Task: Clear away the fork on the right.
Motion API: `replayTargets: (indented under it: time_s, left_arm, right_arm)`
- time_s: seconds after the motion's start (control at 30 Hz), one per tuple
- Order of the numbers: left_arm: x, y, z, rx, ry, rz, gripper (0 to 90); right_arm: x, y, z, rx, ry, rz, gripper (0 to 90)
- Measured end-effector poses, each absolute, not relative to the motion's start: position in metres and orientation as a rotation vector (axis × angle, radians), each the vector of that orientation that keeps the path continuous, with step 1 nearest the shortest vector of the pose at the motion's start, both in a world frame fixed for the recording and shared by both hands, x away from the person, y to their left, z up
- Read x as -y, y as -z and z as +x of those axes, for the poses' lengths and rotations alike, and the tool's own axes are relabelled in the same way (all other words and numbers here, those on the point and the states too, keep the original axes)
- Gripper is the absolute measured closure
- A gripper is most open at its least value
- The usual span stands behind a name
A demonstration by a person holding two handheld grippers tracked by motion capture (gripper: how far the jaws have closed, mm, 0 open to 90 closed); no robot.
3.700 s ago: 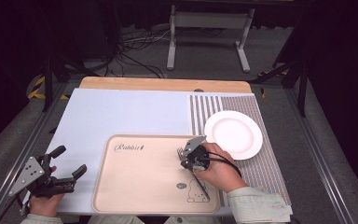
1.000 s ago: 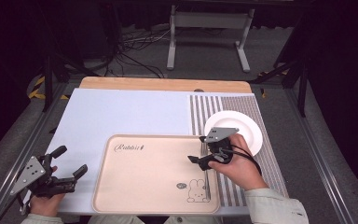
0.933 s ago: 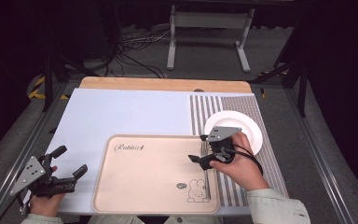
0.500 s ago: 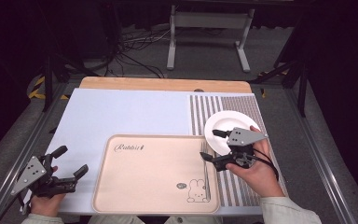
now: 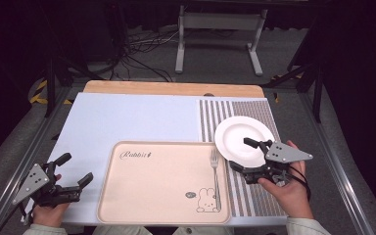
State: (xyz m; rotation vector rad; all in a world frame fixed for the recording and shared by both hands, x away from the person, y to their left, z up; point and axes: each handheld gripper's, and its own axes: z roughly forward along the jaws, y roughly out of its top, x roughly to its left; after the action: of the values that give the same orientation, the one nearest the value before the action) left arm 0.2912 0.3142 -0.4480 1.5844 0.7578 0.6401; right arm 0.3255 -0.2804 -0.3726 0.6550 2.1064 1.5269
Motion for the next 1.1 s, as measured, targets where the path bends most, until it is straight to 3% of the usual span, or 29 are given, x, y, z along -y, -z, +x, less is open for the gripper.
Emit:
replayTargets:
  time_s: [1.1]
  left_arm:
    - [-0.316,0.448,0.291,-0.758,-0.642,1.584,0.4]
  right_arm:
    - [0.347,0.433,0.306,-1.952,-1.539,0.845,11.9]
